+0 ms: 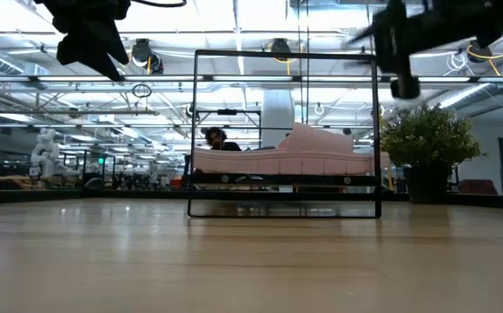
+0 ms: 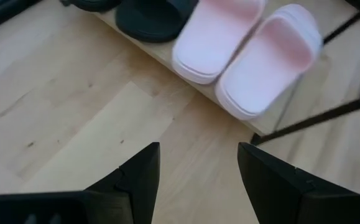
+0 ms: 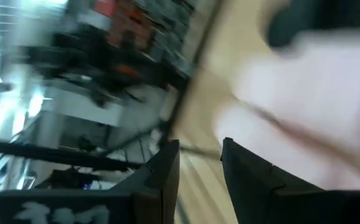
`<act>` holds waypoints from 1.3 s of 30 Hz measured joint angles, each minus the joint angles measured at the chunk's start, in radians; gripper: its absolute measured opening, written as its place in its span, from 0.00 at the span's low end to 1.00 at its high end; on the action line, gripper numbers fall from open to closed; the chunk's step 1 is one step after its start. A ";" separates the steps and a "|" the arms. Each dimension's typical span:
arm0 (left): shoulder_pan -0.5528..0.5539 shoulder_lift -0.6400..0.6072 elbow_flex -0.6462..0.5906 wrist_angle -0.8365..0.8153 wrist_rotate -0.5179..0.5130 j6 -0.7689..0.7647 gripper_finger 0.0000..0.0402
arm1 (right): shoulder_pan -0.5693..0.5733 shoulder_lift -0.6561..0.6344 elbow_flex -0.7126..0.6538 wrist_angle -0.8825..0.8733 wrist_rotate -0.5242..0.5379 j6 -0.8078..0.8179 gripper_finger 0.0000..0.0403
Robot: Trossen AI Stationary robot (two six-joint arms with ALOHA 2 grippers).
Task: Pick and place slides into the shelf
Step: Return to Home Position
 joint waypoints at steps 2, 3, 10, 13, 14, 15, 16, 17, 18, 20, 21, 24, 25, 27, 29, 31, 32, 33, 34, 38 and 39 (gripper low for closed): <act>0.000 -0.020 0.000 0.003 0.028 0.009 0.52 | 0.000 -0.041 0.000 0.080 0.036 -0.097 0.27; 0.000 -0.033 0.000 0.008 0.038 0.014 0.52 | 0.000 -0.060 0.000 0.125 0.050 -0.147 0.27; 0.000 -0.194 0.000 0.167 0.035 0.096 0.52 | -0.001 -0.181 0.000 0.344 0.068 -0.456 0.27; 0.000 -0.285 0.000 0.217 0.032 0.112 0.52 | -0.001 -0.237 0.000 0.326 0.017 -0.560 0.27; 0.000 -0.316 0.000 0.230 0.031 0.095 0.52 | -0.001 -0.254 0.000 0.308 0.005 -0.583 0.27; 0.000 -0.347 0.000 0.237 0.031 0.075 0.52 | -0.001 -0.271 0.000 0.286 0.005 -0.600 0.27; 0.000 -0.382 0.000 0.245 0.031 0.052 0.52 | -0.001 -0.289 0.000 0.258 0.005 -0.606 0.27; 0.000 -0.416 0.000 0.251 0.034 0.032 0.52 | -0.001 -0.307 0.000 0.224 0.005 -0.606 0.27; 0.000 -0.449 0.000 0.254 0.047 0.034 0.52 | -0.001 -0.325 0.000 0.187 0.005 -0.605 0.27; -0.007 -0.513 0.000 0.254 0.096 0.111 0.52 | -0.001 -0.360 0.000 0.098 0.001 -0.608 0.27; -0.011 -0.541 0.001 0.256 0.131 0.165 0.52 | -0.001 -0.379 0.000 0.048 0.000 -0.611 0.27; -0.024 -0.612 -0.005 0.254 0.176 0.271 0.52 | -0.001 -0.426 -0.001 -0.053 0.001 -0.637 0.27; -0.026 -0.632 -0.012 0.256 0.176 0.288 0.52 | 0.000 -0.439 -0.001 -0.065 0.000 -0.656 0.27; -0.027 -0.669 -0.042 0.259 0.176 0.305 0.52 | 0.001 -0.466 -0.001 -0.077 -0.008 -0.707 0.27; -0.027 -0.702 -0.093 0.257 0.172 0.305 0.52 | 0.001 -0.493 -0.001 -0.090 -0.030 -0.759 0.27; -0.027 -0.737 -0.157 0.296 0.161 0.304 0.52 | 0.001 -0.527 -0.001 -0.114 -0.051 -0.794 0.27; -0.027 -0.756 -0.193 0.327 0.159 0.307 0.52 | 0.001 -0.546 -0.001 -0.134 -0.051 -0.801 0.27; -0.027 -0.775 -0.229 0.362 0.159 0.312 0.52 | 0.001 -0.567 -0.001 -0.158 -0.050 -0.804 0.27; -0.027 -0.796 -0.264 0.396 0.160 0.317 0.52 | 0.001 -0.588 -0.005 -0.172 -0.048 -0.806 0.27; -0.027 -0.890 -0.364 0.476 0.180 0.353 0.52 | 0.001 -0.693 -0.065 -0.172 -0.046 -0.821 0.27; -0.027 -0.916 -0.382 0.479 0.182 0.361 0.52 | 0.001 -0.723 -0.087 -0.167 -0.046 -0.823 0.27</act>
